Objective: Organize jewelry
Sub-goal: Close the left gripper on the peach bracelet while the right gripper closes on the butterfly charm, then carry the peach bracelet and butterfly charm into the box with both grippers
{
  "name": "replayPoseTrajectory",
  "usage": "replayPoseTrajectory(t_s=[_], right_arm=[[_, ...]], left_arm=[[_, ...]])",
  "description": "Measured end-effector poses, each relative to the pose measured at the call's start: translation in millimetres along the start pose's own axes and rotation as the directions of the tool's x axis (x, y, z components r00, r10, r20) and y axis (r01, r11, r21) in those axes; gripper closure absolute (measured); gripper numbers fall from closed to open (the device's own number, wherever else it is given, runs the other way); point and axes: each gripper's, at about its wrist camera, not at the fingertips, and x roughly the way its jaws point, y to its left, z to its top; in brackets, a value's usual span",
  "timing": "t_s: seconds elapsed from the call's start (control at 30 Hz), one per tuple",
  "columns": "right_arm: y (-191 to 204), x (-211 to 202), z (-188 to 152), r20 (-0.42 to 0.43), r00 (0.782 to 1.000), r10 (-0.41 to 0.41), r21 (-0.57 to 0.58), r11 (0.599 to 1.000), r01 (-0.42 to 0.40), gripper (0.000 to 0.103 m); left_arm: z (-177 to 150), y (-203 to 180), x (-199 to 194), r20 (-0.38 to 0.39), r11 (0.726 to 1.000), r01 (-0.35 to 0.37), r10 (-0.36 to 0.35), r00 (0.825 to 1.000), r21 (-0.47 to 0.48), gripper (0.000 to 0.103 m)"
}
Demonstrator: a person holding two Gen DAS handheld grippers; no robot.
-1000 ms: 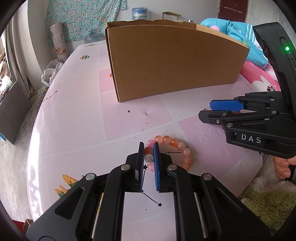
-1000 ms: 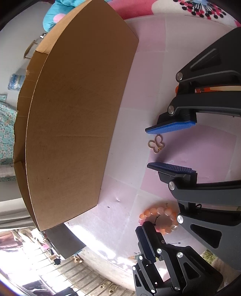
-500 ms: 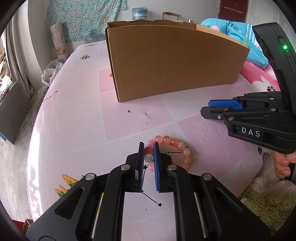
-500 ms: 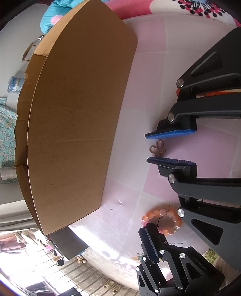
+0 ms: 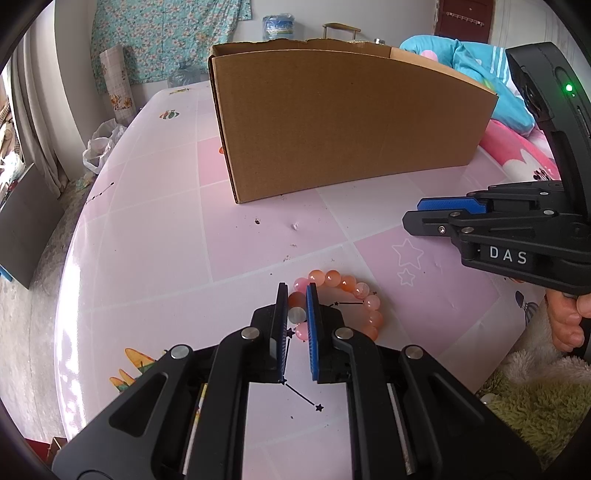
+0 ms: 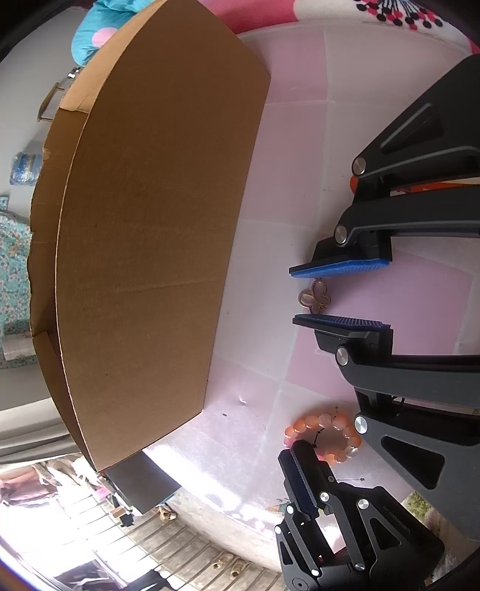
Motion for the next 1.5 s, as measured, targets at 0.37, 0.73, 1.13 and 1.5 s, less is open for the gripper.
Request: replayPoseTrajectory(t_s=[0.37, 0.73, 1.13, 1.5], right_arm=[[-4.5, -14.6, 2.3, 0.057, 0.998, 0.001, 0.006, 1.0, -0.001, 0.083], [-12.1, -33.9, -6.0, 0.112, 0.993, 0.031, 0.011, 0.999, -0.032, 0.083], [-32.7, -72.1, -8.6, 0.227, 0.973, 0.05, 0.019, 0.998, -0.055, 0.083], [-57.7, -129.2, 22.0, 0.41, 0.909, 0.073, 0.007, 0.997, -0.082, 0.083]], left_arm=[[0.7, -1.5, -0.2, -0.004, 1.0, -0.01, 0.01, 1.0, 0.012, 0.094], [4.0, -8.9, -0.3, -0.015, 0.999, -0.038, 0.039, 0.999, 0.038, 0.094], [31.2, -31.4, -44.8, 0.075, 0.993, -0.046, 0.037, 0.996, 0.113, 0.095], [92.3, -63.2, -105.2, 0.234, 0.972, -0.006, -0.051, 0.971, 0.235, 0.095]])
